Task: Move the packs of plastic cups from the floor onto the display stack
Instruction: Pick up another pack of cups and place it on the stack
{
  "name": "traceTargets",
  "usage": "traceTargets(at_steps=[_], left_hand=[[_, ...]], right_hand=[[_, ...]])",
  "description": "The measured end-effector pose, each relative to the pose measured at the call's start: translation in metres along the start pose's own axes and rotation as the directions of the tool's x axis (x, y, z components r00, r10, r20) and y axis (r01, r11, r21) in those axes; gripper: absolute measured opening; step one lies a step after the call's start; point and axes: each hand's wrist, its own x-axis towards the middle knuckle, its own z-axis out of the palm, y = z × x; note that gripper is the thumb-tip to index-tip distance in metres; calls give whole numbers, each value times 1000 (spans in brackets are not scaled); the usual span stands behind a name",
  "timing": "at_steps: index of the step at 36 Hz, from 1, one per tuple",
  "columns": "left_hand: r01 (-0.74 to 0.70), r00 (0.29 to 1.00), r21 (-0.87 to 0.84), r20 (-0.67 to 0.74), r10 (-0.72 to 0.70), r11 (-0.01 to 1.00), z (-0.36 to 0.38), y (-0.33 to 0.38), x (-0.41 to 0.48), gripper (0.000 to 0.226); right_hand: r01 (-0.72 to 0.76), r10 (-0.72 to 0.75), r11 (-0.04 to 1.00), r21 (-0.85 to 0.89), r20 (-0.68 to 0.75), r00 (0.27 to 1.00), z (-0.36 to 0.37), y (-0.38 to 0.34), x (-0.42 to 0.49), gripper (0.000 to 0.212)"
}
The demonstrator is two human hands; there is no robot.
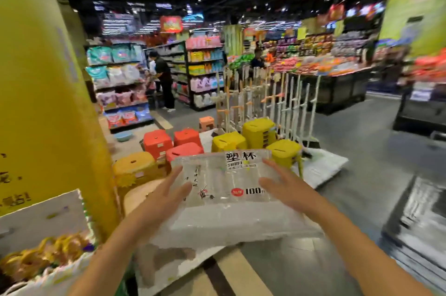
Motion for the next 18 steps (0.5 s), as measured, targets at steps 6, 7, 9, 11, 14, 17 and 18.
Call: traceTargets(at_steps=[6, 7, 9, 11, 14, 17, 18], left_hand=[[-153, 973, -53, 168, 160, 987, 122, 68, 55, 58], [-161, 966, -47, 197, 167, 986, 143, 78, 62, 58], [-170, 948, -61, 261, 180, 984, 184, 97, 76, 57], [-195, 923, -92, 321, 214, 977, 217, 114, 85, 58], [-225, 898, -21, 383, 216, 974, 266, 139, 96, 61], [-247, 869, 30, 449, 208, 969, 312, 161, 115, 61], [-270, 850, 39, 479, 219, 962, 327, 171, 120, 61]], right_hand=[[-199, 205, 979, 48, -195, 959, -100, 84, -36, 62], [-214, 222, 975, 59, -220, 950, -114, 98, -43, 62], [-270, 272, 962, 43, -246, 930, -143, 124, -55, 62], [-301, 301, 953, 40, -269, 915, -166, 147, -65, 61], [-335, 333, 941, 52, -318, 887, -197, 178, -78, 61], [-377, 374, 924, 66, -363, 853, -223, 205, -91, 60], [-382, 383, 921, 79, -375, 844, -231, 215, -93, 60]])
